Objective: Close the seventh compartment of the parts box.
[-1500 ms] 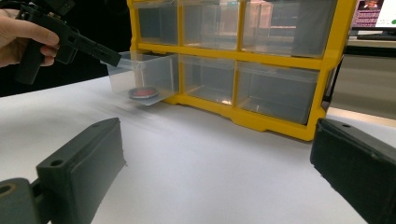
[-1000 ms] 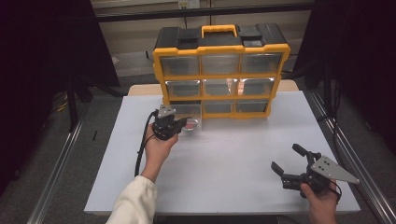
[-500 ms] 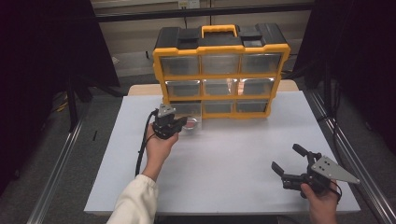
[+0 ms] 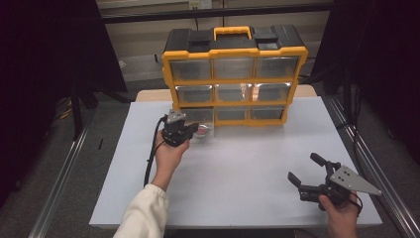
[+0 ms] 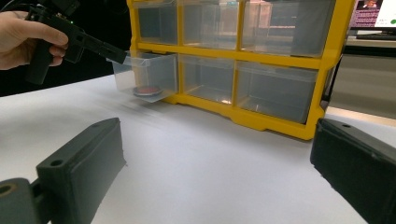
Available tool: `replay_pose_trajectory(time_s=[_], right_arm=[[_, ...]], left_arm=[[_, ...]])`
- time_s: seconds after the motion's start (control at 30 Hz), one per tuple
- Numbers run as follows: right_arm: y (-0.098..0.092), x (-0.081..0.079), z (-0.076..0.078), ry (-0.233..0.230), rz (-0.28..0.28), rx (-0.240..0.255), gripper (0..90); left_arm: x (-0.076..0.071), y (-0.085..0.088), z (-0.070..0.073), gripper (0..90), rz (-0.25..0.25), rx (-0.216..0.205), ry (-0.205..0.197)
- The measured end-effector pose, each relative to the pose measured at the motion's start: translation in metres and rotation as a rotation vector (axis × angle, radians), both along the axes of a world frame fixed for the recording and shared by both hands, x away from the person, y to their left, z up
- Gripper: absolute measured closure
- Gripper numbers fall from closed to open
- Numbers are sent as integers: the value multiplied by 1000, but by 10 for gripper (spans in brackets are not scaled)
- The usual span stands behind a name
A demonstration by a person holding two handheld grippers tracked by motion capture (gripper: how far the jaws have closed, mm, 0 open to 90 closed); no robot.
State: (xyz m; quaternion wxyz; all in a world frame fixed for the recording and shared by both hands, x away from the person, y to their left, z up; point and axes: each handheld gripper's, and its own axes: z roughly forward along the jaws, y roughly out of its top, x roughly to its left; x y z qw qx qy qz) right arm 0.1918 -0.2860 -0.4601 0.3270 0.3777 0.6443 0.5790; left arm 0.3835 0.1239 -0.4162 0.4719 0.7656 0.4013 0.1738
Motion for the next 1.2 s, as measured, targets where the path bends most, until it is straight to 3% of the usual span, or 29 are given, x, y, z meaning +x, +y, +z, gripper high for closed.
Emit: replay_pose_trajectory(time_s=[1.2], right_arm=[[0,0,0,0,-1,2,23]], left_arm=[[8,-5,0,900,30,4,-9]])
